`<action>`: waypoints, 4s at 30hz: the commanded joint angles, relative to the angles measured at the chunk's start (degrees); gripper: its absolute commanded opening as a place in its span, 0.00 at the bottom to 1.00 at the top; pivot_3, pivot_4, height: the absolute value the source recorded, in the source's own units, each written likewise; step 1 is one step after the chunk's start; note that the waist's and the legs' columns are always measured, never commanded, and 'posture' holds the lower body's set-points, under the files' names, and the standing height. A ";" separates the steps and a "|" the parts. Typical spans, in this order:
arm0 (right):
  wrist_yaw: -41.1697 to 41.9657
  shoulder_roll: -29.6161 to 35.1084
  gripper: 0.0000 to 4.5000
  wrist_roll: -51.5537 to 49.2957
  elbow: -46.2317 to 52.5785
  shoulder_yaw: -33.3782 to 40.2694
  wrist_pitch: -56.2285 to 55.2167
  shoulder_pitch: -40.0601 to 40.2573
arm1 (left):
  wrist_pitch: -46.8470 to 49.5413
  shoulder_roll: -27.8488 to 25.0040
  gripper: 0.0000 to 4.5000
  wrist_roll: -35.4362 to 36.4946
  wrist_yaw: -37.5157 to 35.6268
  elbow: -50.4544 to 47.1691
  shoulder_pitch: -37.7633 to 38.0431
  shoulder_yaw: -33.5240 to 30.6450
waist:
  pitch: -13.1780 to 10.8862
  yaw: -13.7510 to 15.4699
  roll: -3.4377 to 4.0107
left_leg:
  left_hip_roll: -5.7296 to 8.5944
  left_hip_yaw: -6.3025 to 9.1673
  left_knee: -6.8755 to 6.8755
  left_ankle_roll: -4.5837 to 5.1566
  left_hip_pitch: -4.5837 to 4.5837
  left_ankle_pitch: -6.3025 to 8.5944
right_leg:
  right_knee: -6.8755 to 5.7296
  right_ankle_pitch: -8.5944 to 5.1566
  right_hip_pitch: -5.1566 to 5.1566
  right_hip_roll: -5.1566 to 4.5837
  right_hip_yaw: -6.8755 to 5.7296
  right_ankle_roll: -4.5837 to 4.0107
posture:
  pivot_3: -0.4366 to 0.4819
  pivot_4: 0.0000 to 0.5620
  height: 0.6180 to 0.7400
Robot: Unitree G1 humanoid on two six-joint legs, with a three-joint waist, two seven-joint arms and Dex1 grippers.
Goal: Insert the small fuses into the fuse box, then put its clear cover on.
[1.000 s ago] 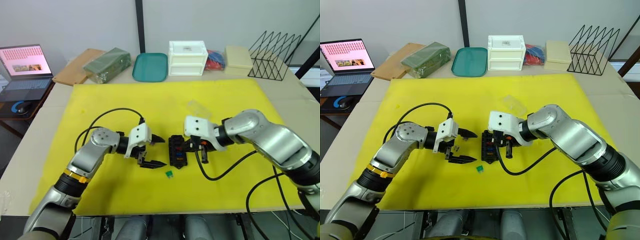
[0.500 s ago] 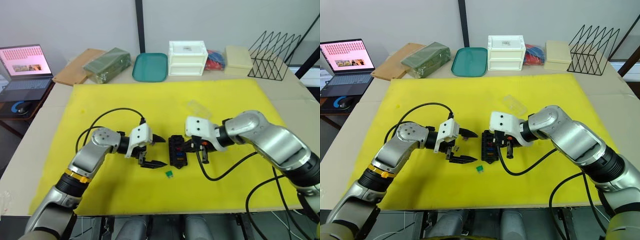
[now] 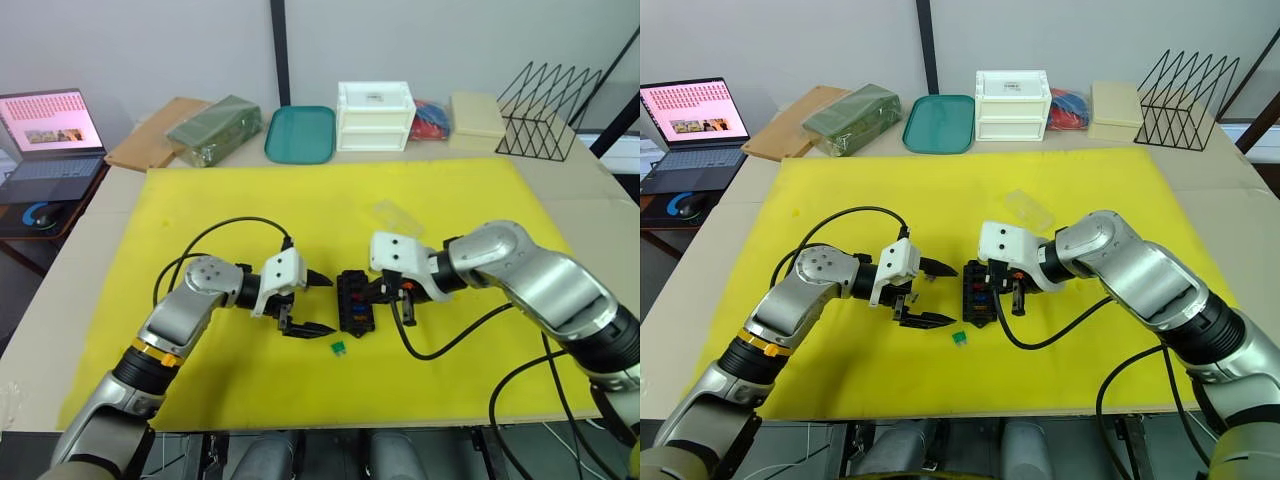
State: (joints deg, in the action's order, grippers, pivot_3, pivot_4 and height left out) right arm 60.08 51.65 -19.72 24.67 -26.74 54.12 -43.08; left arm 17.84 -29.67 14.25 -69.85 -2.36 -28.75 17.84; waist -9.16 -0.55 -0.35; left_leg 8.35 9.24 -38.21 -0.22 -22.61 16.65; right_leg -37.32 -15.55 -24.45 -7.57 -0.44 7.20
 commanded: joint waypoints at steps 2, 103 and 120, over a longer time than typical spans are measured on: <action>0.34 -0.76 0.00 1.08 -0.08 0.94 -1.26 -0.08 | -1.43 -0.05 0.99 0.00 -0.20 -1.71 0.14 0.11 | 0.00 -0.02 0.00 | 0.00 0.00 0.00 0.00 0.00 0.00 | 0.00 0.00 0.00 0.00 0.00 0.00 | 0.48 0.27 1.00; 3.00 3.95 0.10 -6.91 5.47 26.64 -6.13 13.63 | 17.99 -19.08 1.00 17.50 -7.56 -7.09 3.26 -17.66 | 0.05 0.20 -0.02 | 0.00 0.06 0.05 0.01 0.07 0.00 | 0.05 0.00 0.08 0.02 0.00 0.00 | 0.48 0.27 1.00; 10.74 19.42 1.00 -4.21 -0.91 49.54 -14.62 40.53 | 12.39 -33.23 1.00 14.78 -13.07 -1.11 15.81 -24.39 | -0.01 0.33 0.06 | -0.06 -0.05 0.08 0.08 0.12 0.05 | 0.09 0.00 0.14 0.02 0.00 0.00 | 0.48 0.27 1.00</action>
State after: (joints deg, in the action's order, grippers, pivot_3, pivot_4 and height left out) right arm 70.65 70.06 -24.51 23.73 20.26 41.04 -2.48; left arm 31.56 -61.99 29.16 -82.23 -3.33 -12.40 -5.06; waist -9.17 -0.22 -0.29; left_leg 8.29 9.19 -38.13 -0.15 -22.48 16.70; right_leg -37.23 -15.55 -24.31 -7.55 -0.43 7.20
